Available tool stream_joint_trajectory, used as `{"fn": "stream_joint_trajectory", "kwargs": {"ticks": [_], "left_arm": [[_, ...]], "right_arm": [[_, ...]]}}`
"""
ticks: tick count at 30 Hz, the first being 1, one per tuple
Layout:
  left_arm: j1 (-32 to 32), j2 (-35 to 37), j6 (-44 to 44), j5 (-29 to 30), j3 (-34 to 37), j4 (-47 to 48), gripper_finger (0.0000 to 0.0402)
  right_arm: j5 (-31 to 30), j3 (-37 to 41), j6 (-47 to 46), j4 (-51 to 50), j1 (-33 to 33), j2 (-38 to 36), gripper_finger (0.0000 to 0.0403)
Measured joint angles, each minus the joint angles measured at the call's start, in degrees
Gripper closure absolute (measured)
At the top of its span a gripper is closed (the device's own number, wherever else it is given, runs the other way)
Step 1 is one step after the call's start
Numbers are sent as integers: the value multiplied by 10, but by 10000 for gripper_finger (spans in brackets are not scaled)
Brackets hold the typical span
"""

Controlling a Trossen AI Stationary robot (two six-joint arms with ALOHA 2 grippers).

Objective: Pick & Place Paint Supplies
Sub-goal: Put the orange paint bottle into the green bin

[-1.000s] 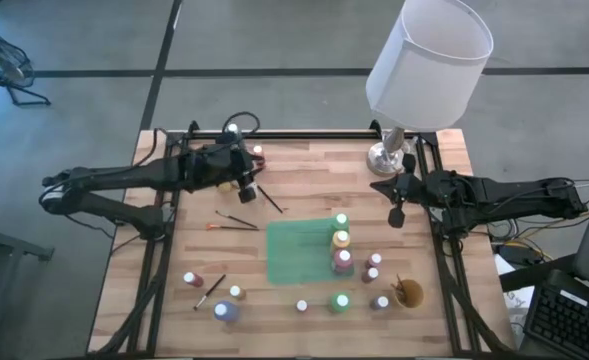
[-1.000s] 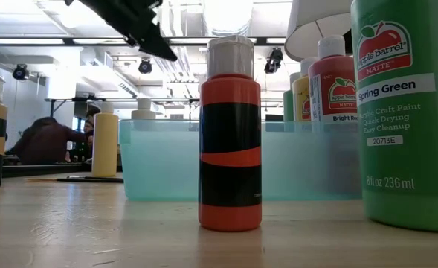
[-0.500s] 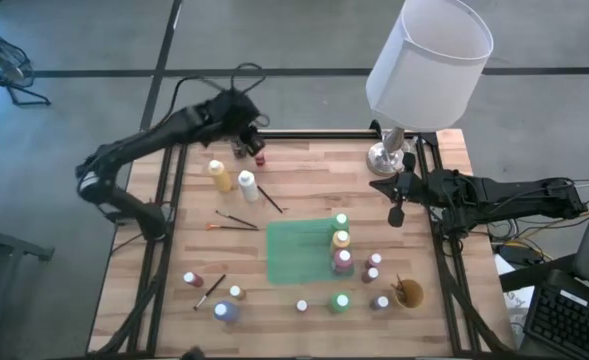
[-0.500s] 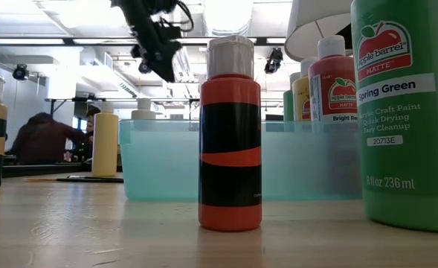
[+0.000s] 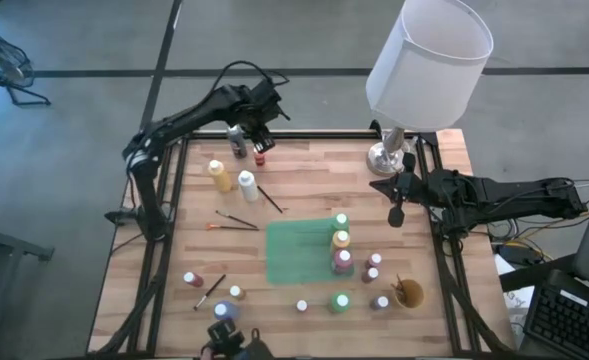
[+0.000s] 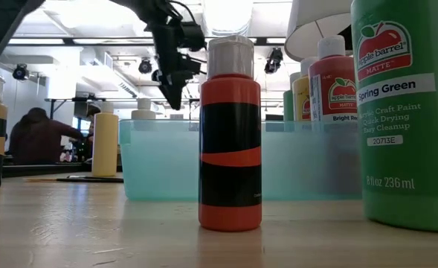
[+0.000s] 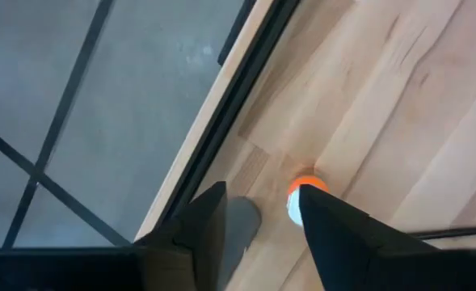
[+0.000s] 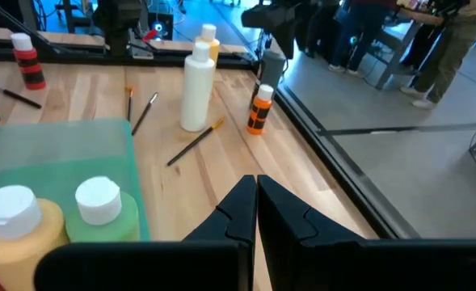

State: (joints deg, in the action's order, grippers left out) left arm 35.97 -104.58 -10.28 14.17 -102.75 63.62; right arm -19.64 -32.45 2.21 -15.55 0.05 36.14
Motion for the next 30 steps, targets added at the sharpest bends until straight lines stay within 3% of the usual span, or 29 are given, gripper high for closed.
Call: {"fn": "stream_joint_trajectory", "kwargs": {"ticks": [9, 21, 30], "left_arm": [[21, -27, 14, -6, -11, 37, 169], [22, -68, 1, -80, -11, 73, 168], [22, -86, 1, -92, -10, 89, 168]], "right_arm": [[0, 0, -8, -19, 0, 0, 394], [0, 0, -8, -21, 0, 0, 394], [0, 0, -8, -23, 0, 0, 394]]}}
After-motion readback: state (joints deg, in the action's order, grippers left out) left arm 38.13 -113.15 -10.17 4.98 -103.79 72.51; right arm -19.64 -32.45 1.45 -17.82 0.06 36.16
